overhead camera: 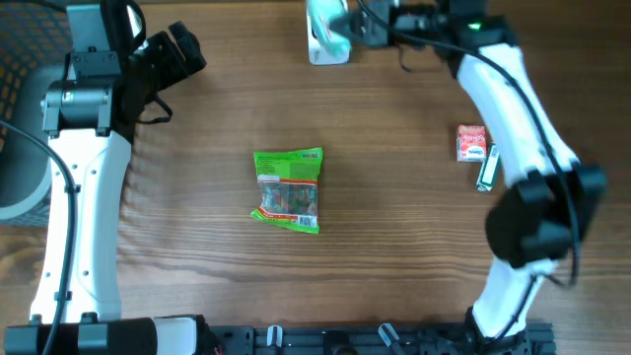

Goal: Scan the item barcode
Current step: 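Lift the wipes pack up to the white scanner with the right gripper, then lower the wipes pack at the right side and release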

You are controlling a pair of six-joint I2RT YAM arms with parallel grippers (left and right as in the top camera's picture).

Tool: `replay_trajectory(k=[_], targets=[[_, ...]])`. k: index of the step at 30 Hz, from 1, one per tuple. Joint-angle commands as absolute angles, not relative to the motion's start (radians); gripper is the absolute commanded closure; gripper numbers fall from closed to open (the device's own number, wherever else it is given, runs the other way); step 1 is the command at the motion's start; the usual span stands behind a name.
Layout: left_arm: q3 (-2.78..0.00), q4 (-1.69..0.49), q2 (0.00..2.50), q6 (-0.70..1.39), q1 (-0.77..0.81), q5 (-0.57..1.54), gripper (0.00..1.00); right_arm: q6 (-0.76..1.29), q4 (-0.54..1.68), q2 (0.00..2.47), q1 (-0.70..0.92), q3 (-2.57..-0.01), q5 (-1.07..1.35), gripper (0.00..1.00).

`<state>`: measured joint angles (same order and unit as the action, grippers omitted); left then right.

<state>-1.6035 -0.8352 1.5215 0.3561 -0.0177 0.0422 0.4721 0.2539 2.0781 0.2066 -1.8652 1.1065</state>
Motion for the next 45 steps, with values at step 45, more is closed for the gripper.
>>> replay_trajectory(k=[45], targets=[[-1.605,-0.836,1.524,0.344,-0.017,0.032,0.00,-0.001,1.238,1.814,0.145,-1.881,0.303,0.95]])
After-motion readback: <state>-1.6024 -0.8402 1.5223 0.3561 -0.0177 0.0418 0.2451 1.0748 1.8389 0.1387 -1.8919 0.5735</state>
